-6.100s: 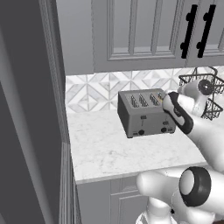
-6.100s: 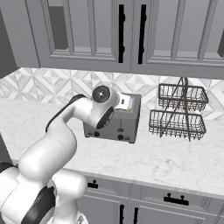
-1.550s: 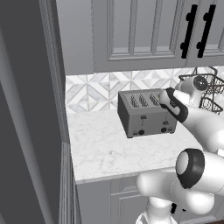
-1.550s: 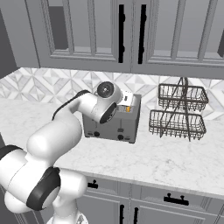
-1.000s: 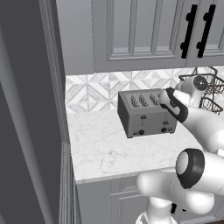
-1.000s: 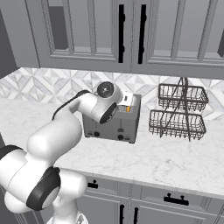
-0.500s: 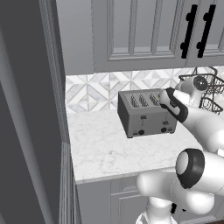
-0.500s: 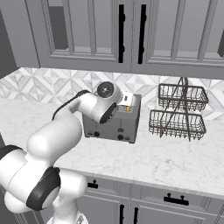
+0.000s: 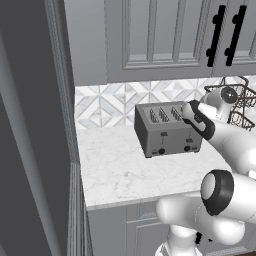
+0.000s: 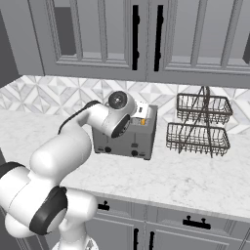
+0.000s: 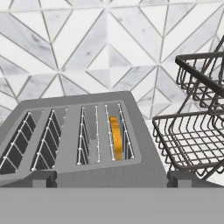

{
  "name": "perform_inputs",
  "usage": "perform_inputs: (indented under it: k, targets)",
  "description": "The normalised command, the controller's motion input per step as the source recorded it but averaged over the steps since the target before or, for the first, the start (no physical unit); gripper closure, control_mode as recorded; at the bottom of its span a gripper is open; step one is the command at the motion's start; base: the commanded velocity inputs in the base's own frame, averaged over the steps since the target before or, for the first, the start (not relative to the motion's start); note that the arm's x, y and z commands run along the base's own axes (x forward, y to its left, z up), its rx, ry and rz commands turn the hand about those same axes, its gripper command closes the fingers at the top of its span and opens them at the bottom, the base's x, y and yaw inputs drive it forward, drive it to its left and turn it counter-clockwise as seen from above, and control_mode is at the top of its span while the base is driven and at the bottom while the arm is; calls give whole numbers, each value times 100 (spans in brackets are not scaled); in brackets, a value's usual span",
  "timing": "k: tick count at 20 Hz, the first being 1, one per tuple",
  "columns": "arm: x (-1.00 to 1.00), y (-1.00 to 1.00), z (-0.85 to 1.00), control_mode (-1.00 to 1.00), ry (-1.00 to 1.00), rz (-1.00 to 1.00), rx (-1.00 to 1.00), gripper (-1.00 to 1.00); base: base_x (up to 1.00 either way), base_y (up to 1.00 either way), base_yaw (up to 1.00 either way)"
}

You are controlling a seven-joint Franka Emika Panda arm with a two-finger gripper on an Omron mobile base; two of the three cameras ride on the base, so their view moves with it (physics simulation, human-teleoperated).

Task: Start the toaster. Once the lever pops up, take the bread to the plate on the dining counter.

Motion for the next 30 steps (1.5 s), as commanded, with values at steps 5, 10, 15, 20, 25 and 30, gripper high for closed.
perform_inputs:
  k: [5, 10, 15, 20, 25, 30]
  targets:
    - [0, 0, 0, -100, 0, 0, 0, -100, 0, 0, 0]
    - [0, 0, 0, -100, 0, 0, 0, -100, 0, 0, 0]
    - [0, 0, 0, -100, 0, 0, 0, -100, 0, 0, 0]
    - [0, 0, 0, -100, 0, 0, 0, -100, 0, 0, 0]
    - [0, 0, 0, -100, 0, 0, 0, -100, 0, 0, 0]
    - [0, 0, 0, -100, 0, 0, 0, -100, 0, 0, 0]
